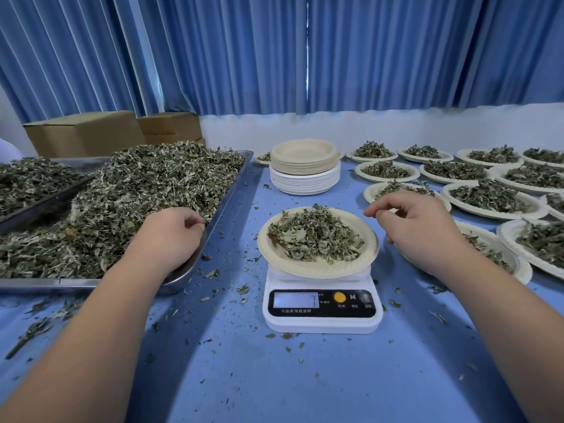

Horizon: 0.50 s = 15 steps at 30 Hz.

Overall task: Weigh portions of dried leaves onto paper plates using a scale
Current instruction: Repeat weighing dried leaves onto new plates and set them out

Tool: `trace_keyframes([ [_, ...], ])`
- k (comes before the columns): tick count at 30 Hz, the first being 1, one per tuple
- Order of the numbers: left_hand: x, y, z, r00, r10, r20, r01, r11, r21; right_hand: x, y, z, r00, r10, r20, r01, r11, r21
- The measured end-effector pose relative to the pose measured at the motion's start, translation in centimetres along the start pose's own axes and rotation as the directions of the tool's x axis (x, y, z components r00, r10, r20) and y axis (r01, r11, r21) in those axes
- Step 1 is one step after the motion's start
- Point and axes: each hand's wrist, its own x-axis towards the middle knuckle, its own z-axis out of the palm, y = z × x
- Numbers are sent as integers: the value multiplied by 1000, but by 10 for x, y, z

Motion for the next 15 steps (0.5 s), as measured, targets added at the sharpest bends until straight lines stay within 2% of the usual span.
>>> trace_keyframes([
  [5,-6,9,-3,995,62,-74,-60,998,36,0,0,1,1000,-25,-5,25,999,-49],
  [10,-9,10,-3,992,28,-120,-18,996,86,0,0,1,999,-41,6,42,996,-76],
  [15,-8,11,-2,990,13,-143,-14,1000,-6,1,0,2,999,-34,1,34,995,-97],
])
